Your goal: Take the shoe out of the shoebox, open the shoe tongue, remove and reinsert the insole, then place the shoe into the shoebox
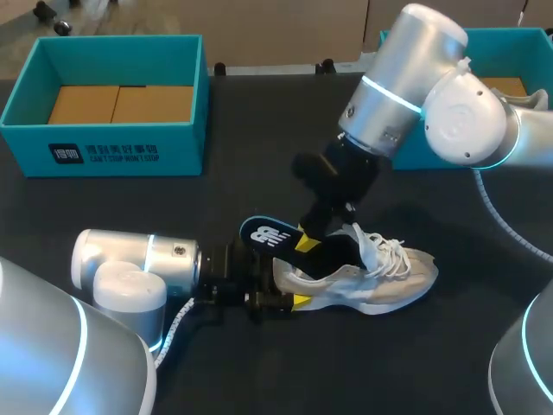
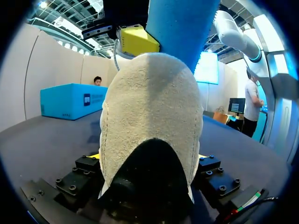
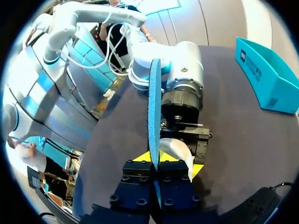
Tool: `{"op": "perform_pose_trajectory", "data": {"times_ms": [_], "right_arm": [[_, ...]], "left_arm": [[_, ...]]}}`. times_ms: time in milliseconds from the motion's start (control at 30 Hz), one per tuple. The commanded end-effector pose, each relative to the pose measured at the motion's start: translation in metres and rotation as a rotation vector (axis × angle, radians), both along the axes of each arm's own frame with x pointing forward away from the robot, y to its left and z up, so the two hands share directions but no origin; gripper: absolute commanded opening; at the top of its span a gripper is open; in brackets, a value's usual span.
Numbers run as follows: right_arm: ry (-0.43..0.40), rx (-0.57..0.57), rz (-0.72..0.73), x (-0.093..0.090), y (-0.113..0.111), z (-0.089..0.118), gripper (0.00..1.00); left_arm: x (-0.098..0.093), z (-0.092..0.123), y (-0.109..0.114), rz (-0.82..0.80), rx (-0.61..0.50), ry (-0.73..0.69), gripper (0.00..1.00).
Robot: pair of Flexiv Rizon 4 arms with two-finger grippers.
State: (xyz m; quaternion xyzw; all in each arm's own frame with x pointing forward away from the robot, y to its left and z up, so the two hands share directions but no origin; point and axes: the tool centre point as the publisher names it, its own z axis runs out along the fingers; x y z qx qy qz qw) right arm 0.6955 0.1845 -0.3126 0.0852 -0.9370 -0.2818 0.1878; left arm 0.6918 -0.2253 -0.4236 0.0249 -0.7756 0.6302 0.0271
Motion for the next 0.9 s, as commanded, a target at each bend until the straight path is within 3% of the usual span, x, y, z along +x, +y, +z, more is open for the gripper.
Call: {"op": "perform_pose_trajectory", "data": {"times_ms": [33, 200, 300, 367, 433, 500, 900], "right_arm": [[0.007, 0.056, 0.003, 0.004, 0.006, -0.006, 0.00], [-0.011, 0.200, 0.044, 0.024, 0.029, 0.019, 0.00], [-0.017, 0.221, 0.050, 0.030, 0.037, 0.041, 0.00], [-0.029, 0.226, 0.059, 0.029, 0.041, 0.057, 0.00], [0.034, 0.279, 0.002, 0.029, 0.041, 0.078, 0.00], [0.030, 0.299, -0.025, 0.022, 0.038, 0.103, 0.00], [0.030, 0.299, -0.025, 0.022, 0.038, 0.103, 0.00]], "left_arm": [[0.000, -0.005, 0.000, 0.000, 0.003, 0.000, 0.00], [0.000, -0.005, 0.000, 0.000, 0.003, 0.000, 0.00], [0.000, -0.005, 0.000, 0.000, 0.003, 0.000, 0.00], [0.000, -0.005, 0.000, 0.000, 0.003, 0.000, 0.00], [0.000, -0.005, 0.000, 0.000, 0.003, 0.000, 0.00], [0.000, -0.005, 0.000, 0.000, 0.003, 0.000, 0.00], [0.000, -0.005, 0.000, 0.000, 0.003, 0.000, 0.00]]}}
